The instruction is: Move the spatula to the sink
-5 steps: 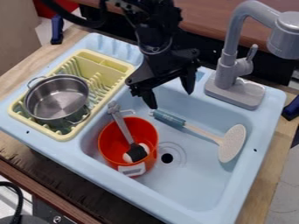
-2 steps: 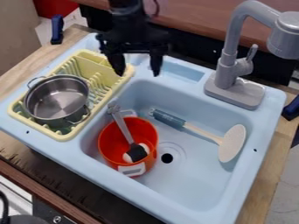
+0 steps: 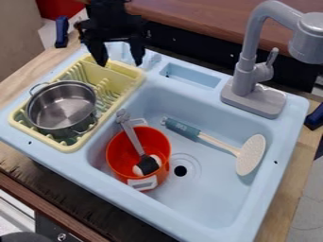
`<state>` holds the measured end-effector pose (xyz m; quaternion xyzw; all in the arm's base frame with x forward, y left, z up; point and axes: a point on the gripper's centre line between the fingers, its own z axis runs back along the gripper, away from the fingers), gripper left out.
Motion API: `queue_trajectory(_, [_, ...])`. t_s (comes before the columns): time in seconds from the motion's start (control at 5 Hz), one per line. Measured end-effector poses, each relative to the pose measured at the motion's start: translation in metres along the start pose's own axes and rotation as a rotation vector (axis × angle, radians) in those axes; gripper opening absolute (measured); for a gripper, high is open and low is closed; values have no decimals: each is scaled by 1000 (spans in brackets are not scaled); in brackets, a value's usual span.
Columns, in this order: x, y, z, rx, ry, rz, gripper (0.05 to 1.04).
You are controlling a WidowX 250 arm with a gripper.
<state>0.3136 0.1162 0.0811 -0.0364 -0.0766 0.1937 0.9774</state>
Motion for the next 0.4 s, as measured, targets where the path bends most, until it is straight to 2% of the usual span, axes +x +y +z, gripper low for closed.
queue_trajectory(0.2, [-12,15,8,-18,26,-39,978])
queue_trajectory(0.4, [-22,33,19,-46,20,-47,978])
